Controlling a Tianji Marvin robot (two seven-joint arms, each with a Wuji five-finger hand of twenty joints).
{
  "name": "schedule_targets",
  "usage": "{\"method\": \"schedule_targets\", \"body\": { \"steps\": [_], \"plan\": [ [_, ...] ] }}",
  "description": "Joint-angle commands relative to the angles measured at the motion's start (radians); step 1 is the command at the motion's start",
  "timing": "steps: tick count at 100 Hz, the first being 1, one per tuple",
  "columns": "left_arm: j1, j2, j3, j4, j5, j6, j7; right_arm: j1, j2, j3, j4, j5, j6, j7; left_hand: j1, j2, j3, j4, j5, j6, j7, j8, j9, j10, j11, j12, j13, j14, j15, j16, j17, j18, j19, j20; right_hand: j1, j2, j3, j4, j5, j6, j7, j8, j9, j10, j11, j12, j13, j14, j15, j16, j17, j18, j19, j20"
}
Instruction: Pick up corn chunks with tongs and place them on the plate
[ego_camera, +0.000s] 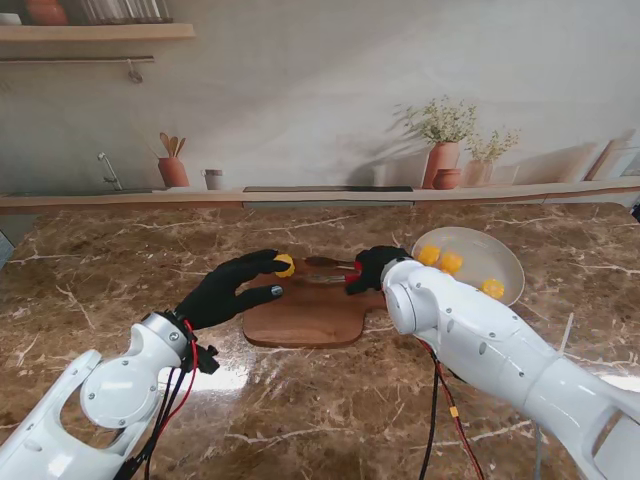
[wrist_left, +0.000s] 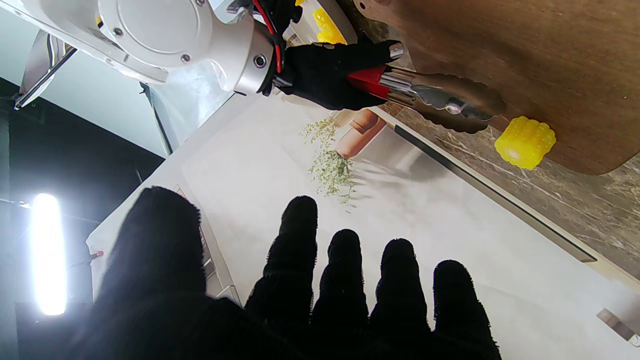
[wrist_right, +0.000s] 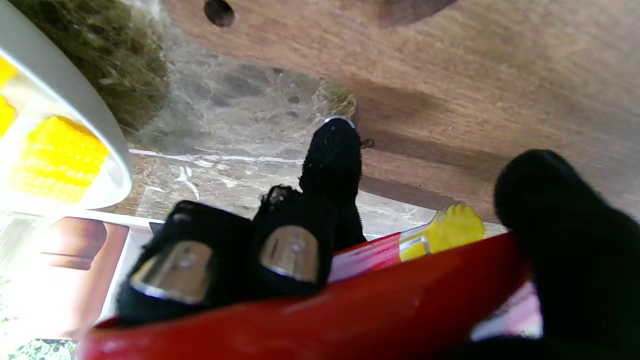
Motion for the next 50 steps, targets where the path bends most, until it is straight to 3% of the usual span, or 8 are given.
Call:
{"method": "schedule_targets", "body": {
  "steps": [1, 50],
  "plan": [
    [0.005, 0.001, 0.003, -0.003, -0.001, 0.005, -0.001, 0.012, -0.02, -0.01, 0.014, 0.012, 0.006, 0.006, -0.004, 0.033, -0.034, 0.02, 0.016, -0.031, -0.004, 0.011, 0.0, -0.009, -0.023, -0.004, -0.032, -0.01, -0.032, -0.013, -0.014, -0.009, -0.039, 0.009, -0.058, 0.02, 0.007, 0.039, -0.029, 0.025, -0.008, -0.005, 0.034, 0.02, 0.032, 0.006, 0.052, -0.208, 0.156, 0.066, 0.045, -0.171, 0.373, 0.078],
    [0.017, 0.0, 0.0, -0.01, 0.001, 0.014, 0.002, 0.097, -0.104, -0.127, 0.141, 0.109, 0.031, -0.05, -0.005, 0.034, -0.033, 0.02, 0.016, -0.033, -0.003, 0.011, 0.001, -0.015, -0.023, -0.005, -0.031, -0.012, -0.032, -0.014, -0.014, -0.01, -0.041, 0.01, -0.083, -0.026, -0.004, 0.047, -0.092, 0.065, -0.03, -0.009, -0.009, 0.009, 0.034, 0.0, 0.053, -0.222, 0.148, 0.064, 0.045, -0.184, 0.365, 0.08]
  ]
}}
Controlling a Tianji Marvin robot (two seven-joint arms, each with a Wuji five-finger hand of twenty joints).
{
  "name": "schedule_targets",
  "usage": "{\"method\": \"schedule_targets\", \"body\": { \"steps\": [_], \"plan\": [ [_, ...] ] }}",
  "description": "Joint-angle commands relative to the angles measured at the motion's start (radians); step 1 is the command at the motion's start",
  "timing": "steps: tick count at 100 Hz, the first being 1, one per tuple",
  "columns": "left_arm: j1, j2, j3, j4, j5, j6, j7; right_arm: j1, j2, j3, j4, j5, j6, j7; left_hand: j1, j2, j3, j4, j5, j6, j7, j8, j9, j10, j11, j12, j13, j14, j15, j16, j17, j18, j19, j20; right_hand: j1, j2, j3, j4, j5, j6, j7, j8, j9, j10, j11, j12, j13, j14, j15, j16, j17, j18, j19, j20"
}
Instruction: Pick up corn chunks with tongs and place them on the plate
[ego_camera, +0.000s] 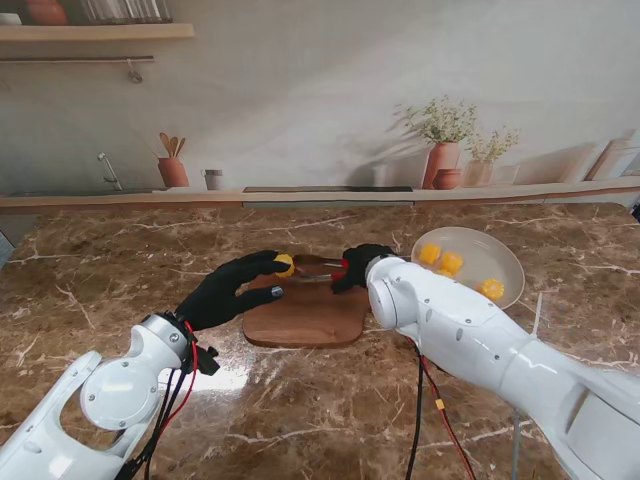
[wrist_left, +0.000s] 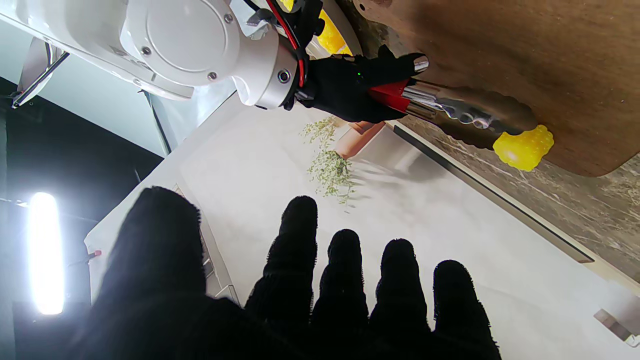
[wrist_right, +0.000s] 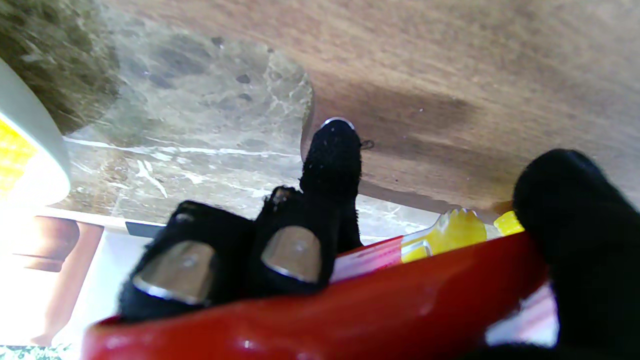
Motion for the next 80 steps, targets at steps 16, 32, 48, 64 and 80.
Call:
{"method": "schedule_targets", "body": {
  "steps": [16, 32, 48, 64, 80],
  "plan": [
    [0.017, -0.001, -0.004, -0.008, 0.003, 0.013, 0.002, 0.036, -0.051, -0.04, 0.066, 0.042, 0.012, 0.004, -0.004, 0.034, -0.033, 0.02, 0.015, -0.033, -0.003, 0.011, 0.002, -0.016, -0.023, -0.005, -0.03, -0.011, -0.032, -0.014, -0.014, -0.01, -0.041, 0.01, -0.051, -0.008, 0.004, 0.051, -0.046, 0.034, -0.007, -0.006, -0.004, 0.007, 0.028, -0.002, 0.054, -0.21, 0.145, 0.062, 0.045, -0.18, 0.36, 0.08],
    [0.025, 0.0, -0.009, -0.012, 0.004, 0.017, 0.002, 0.054, -0.077, -0.072, 0.114, 0.061, 0.001, -0.001, -0.003, 0.034, -0.033, 0.02, 0.016, -0.032, -0.003, 0.011, 0.002, -0.013, -0.024, -0.005, -0.031, -0.01, -0.032, -0.014, -0.015, -0.009, -0.043, 0.01, -0.045, -0.014, 0.006, 0.049, -0.043, 0.019, -0.003, -0.004, -0.002, 0.0, 0.036, -0.003, 0.054, -0.213, 0.147, 0.062, 0.045, -0.183, 0.359, 0.081],
    [0.034, 0.0, -0.017, -0.017, 0.005, 0.017, 0.002, 0.061, -0.092, -0.1, 0.14, 0.054, -0.009, -0.014, -0.004, 0.033, -0.033, 0.02, 0.016, -0.031, -0.003, 0.011, 0.002, -0.012, -0.024, -0.005, -0.032, -0.01, -0.032, -0.014, -0.015, -0.009, -0.044, 0.01, 0.196, 0.149, -0.188, 0.012, 0.011, -0.091, 0.004, 0.001, 0.043, -0.003, 0.049, -0.005, 0.052, -0.178, 0.172, 0.062, 0.043, -0.137, 0.375, 0.078],
    [0.039, -0.001, -0.024, -0.019, 0.005, 0.014, 0.005, 0.043, -0.083, -0.093, 0.128, 0.02, -0.029, -0.051, -0.004, 0.034, -0.034, 0.02, 0.016, -0.032, -0.003, 0.012, 0.002, -0.012, -0.024, -0.004, -0.031, -0.009, -0.032, -0.014, -0.015, -0.009, -0.045, 0.011, 0.363, 0.402, -0.132, -0.044, 0.11, -0.384, 0.018, -0.005, 0.114, 0.028, 0.04, 0.019, 0.05, -0.115, 0.192, 0.05, 0.038, -0.06, 0.39, 0.062],
    [0.042, -0.002, -0.024, -0.016, 0.003, 0.01, 0.009, 0.015, -0.044, -0.065, 0.057, -0.037, -0.027, -0.055, -0.005, 0.035, -0.034, 0.02, 0.016, -0.032, -0.004, 0.012, 0.002, -0.012, -0.024, -0.004, -0.032, -0.01, -0.032, -0.014, -0.015, -0.009, -0.046, 0.011, 0.405, 0.385, -0.123, -0.078, 0.117, -0.409, 0.059, -0.019, 0.12, 0.046, 0.027, 0.031, 0.049, -0.091, 0.2, 0.043, 0.036, -0.032, 0.399, 0.053]
  ]
}}
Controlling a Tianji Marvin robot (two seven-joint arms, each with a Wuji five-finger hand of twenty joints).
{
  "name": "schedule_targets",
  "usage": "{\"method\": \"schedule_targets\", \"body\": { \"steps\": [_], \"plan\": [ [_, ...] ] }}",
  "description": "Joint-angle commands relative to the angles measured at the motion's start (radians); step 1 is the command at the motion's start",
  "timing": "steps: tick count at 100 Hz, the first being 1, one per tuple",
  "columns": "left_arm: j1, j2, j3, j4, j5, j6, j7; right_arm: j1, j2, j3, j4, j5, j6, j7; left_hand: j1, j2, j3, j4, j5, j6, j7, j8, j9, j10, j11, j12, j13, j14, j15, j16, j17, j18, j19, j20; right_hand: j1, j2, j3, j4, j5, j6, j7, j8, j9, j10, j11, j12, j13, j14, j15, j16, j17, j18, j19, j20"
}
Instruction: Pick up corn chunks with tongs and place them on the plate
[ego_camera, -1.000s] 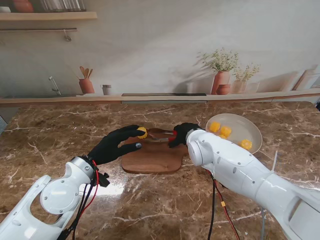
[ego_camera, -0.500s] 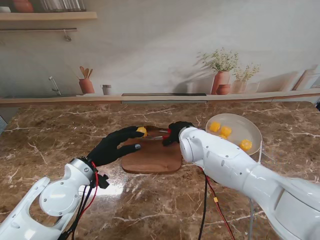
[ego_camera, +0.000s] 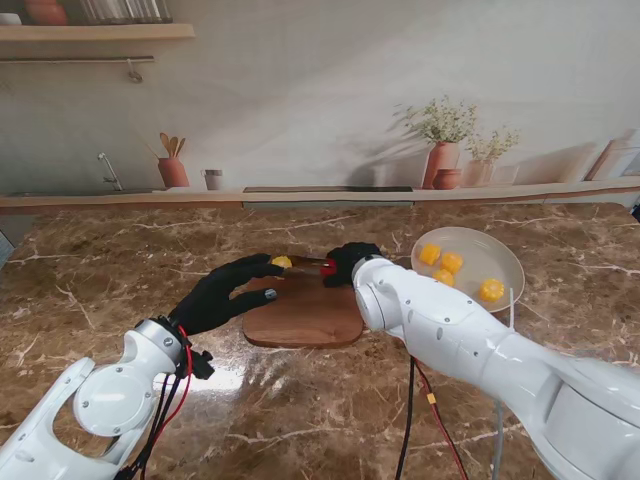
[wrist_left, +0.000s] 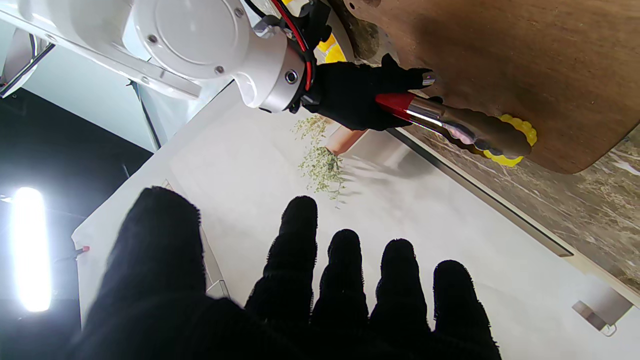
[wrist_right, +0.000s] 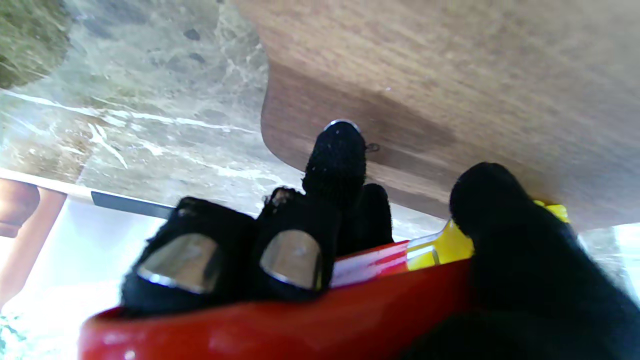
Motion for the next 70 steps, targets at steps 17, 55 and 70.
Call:
{"method": "schedule_targets", "body": {
  "steps": [17, 55, 70],
  "plan": [
    [0.007, -0.002, 0.002, 0.001, -0.003, -0.004, 0.005, -0.031, 0.028, 0.008, -0.037, -0.053, 0.024, -0.018, -0.005, 0.035, -0.034, 0.02, 0.018, -0.033, -0.003, 0.012, 0.003, -0.011, -0.023, -0.004, -0.031, -0.01, -0.031, -0.013, -0.014, -0.008, -0.045, 0.011, 0.161, 0.144, 0.117, -0.068, 0.065, -0.136, 0.039, -0.023, 0.111, 0.059, -0.001, 0.032, 0.05, -0.091, 0.189, 0.029, 0.036, -0.03, 0.428, 0.05],
    [0.001, -0.002, 0.005, 0.011, -0.006, -0.017, 0.008, -0.094, 0.073, 0.097, -0.105, -0.101, 0.029, -0.033, -0.006, 0.035, -0.034, 0.02, 0.016, -0.034, -0.003, 0.012, 0.003, -0.013, -0.023, -0.004, -0.029, -0.01, -0.031, -0.013, -0.014, -0.009, -0.045, 0.012, 0.161, 0.145, 0.132, -0.061, 0.064, -0.081, 0.074, -0.056, 0.117, 0.056, -0.002, 0.037, 0.05, -0.091, 0.19, 0.027, 0.036, -0.03, 0.43, 0.046],
    [-0.002, -0.003, 0.008, 0.015, -0.006, -0.019, 0.011, -0.149, 0.11, 0.187, -0.176, -0.161, 0.044, -0.022, -0.005, 0.035, -0.034, 0.02, 0.016, -0.034, -0.003, 0.011, 0.003, -0.012, -0.024, -0.004, -0.03, -0.008, -0.031, -0.013, -0.014, -0.008, -0.046, 0.012, 0.155, 0.144, 0.141, -0.057, 0.067, -0.073, 0.077, -0.066, 0.119, 0.052, -0.002, 0.036, 0.05, -0.091, 0.19, 0.027, 0.036, -0.03, 0.429, 0.045]
  ]
}}
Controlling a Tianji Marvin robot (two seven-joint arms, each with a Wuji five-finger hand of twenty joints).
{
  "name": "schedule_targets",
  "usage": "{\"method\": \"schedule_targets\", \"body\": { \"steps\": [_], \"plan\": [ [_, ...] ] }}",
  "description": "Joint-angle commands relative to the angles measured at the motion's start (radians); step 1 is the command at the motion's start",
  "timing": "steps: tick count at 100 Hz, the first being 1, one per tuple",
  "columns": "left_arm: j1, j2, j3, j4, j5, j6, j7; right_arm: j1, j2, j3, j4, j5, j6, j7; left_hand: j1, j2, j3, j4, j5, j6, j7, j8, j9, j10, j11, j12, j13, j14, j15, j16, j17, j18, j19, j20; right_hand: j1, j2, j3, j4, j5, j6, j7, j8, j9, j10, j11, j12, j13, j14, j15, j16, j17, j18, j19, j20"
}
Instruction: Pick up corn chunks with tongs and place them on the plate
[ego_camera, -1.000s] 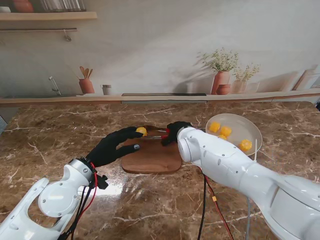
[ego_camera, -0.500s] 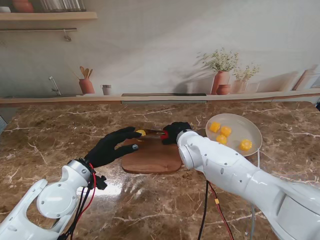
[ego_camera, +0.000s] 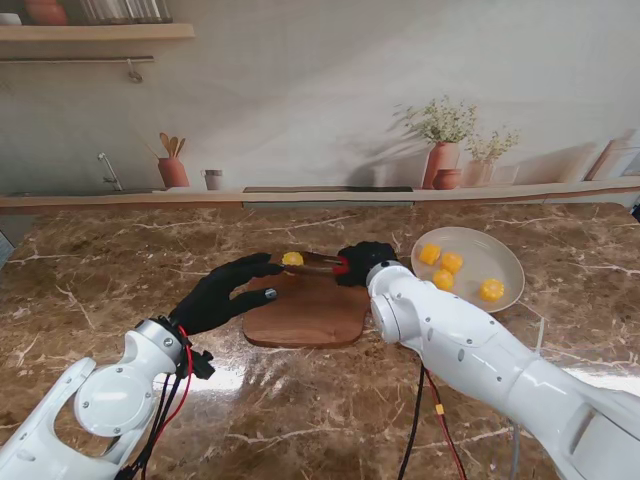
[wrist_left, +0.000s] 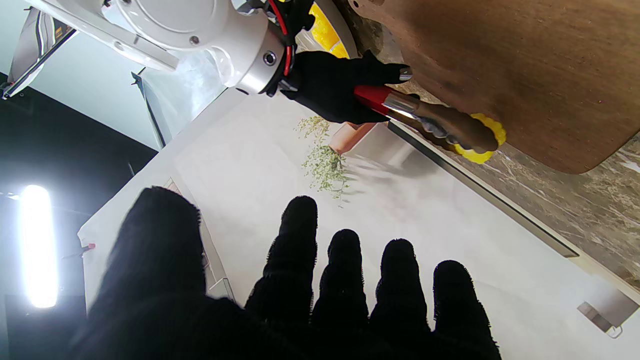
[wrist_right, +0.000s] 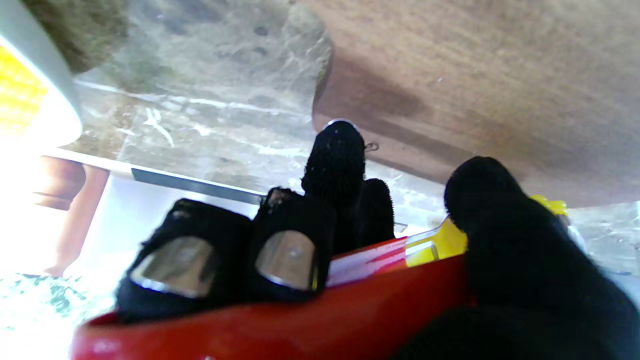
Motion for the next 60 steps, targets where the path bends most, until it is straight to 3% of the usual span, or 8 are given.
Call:
{"method": "schedule_targets", "body": {
  "steps": [1, 31, 60],
  "plan": [
    [0.001, -0.002, 0.005, 0.007, -0.001, -0.002, 0.004, -0.034, 0.032, 0.046, -0.043, -0.032, 0.021, 0.018, -0.006, 0.035, -0.034, 0.02, 0.016, -0.034, -0.003, 0.011, 0.003, -0.012, -0.023, -0.004, -0.03, -0.01, -0.031, -0.013, -0.014, -0.008, -0.044, 0.011, 0.121, 0.156, 0.141, -0.035, 0.055, -0.058, 0.017, -0.014, 0.109, 0.051, 0.002, 0.025, 0.05, -0.107, 0.183, 0.027, 0.036, -0.047, 0.417, 0.045],
    [-0.008, -0.005, 0.015, 0.019, -0.001, -0.009, 0.015, -0.249, 0.117, 0.408, -0.243, -0.283, 0.073, 0.136, -0.005, 0.035, -0.034, 0.02, 0.016, -0.031, -0.004, 0.011, 0.002, -0.013, -0.024, -0.004, -0.031, -0.009, -0.032, -0.014, -0.015, -0.009, -0.044, 0.012, 0.119, 0.152, 0.148, -0.033, 0.061, -0.038, 0.023, -0.028, 0.112, 0.05, 0.003, 0.025, 0.05, -0.108, 0.182, 0.026, 0.036, -0.049, 0.415, 0.044],
    [-0.017, -0.006, 0.027, 0.028, -0.005, -0.007, 0.018, -0.422, 0.143, 0.689, -0.311, -0.463, 0.139, 0.247, -0.005, 0.034, -0.034, 0.02, 0.015, -0.032, -0.004, 0.012, 0.002, -0.012, -0.025, -0.004, -0.031, -0.009, -0.032, -0.014, -0.015, -0.009, -0.045, 0.012, 0.123, 0.148, 0.149, -0.032, 0.067, -0.029, 0.025, -0.034, 0.116, 0.053, 0.004, 0.026, 0.05, -0.113, 0.179, 0.026, 0.036, -0.056, 0.413, 0.044]
  ]
}}
